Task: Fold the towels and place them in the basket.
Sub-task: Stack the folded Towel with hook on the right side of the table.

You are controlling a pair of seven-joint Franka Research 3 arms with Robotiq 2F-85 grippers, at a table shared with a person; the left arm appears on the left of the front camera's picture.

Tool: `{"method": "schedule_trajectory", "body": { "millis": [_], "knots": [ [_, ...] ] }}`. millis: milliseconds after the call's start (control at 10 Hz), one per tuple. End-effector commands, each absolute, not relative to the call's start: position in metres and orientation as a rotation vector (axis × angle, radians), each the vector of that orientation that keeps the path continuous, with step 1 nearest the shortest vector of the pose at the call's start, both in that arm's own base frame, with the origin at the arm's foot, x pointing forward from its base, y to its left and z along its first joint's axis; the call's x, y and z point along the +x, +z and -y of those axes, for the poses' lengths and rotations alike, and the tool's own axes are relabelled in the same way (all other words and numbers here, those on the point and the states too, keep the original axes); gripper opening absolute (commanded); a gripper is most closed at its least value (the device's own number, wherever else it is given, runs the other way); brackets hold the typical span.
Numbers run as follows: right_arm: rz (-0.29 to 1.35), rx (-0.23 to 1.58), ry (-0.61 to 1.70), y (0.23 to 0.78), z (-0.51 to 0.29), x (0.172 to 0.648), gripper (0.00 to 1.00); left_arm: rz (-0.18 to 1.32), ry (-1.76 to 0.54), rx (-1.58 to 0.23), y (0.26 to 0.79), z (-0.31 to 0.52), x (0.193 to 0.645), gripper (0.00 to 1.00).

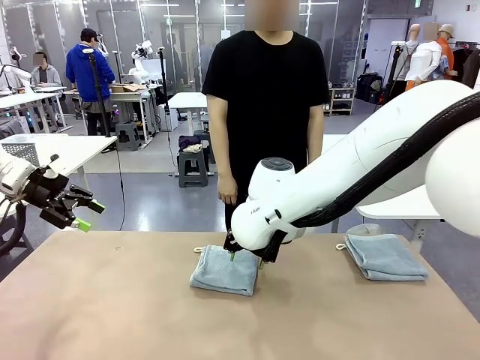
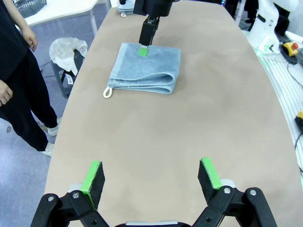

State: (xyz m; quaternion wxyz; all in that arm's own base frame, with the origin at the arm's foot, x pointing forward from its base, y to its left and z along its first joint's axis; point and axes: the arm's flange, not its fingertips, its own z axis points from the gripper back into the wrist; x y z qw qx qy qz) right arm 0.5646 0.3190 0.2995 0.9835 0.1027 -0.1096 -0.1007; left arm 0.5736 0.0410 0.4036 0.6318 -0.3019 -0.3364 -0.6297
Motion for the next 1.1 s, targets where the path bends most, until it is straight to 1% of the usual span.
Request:
{"method": "schedule_trajectory", "body": {
  "millis": [0, 300, 400, 500, 600, 700, 800, 900, 1000],
  "knots": [
    [0.219, 0.157, -0.232, 0.298, -0.328, 0.571, 0.91, 0.773, -1.445, -0.688, 0.406, -0.041, 0.573, 1.0],
    [0.206, 0.164, -0.199, 0.295, -0.323, 0.57, 0.91, 0.773, -1.445, -0.688, 0.406, -0.041, 0.573, 1.0],
    [0.207, 0.178, -0.199, 0.293, -0.32, 0.572, 0.71, 0.773, -1.445, -0.688, 0.406, -0.041, 0.573, 1.0],
    [0.204, 0.186, -0.202, 0.29, -0.32, 0.575, 0.71, 0.773, -1.445, -0.688, 0.406, -0.041, 0.573, 1.0],
    [0.205, 0.191, -0.205, 0.288, -0.319, 0.576, 0.52, 0.773, -1.445, -0.688, 0.406, -0.041, 0.573, 1.0],
    [0.209, 0.197, -0.211, 0.285, -0.319, 0.578, 0.66, 0.773, -1.445, -0.688, 0.406, -0.041, 0.573, 1.0],
    [0.209, 0.195, -0.212, 0.284, -0.319, 0.58, 0.32, 0.773, -1.445, -0.688, 0.406, -0.041, 0.573, 1.0],
    [0.21, 0.195, -0.213, 0.284, -0.318, 0.58, 0.47, 0.773, -1.445, -0.688, 0.406, -0.041, 0.573, 1.0],
    [0.214, 0.194, -0.211, 0.284, -0.318, 0.58, 0.13, 0.773, -1.445, -0.688, 0.406, -0.041, 0.573, 1.0]
  ]
}}
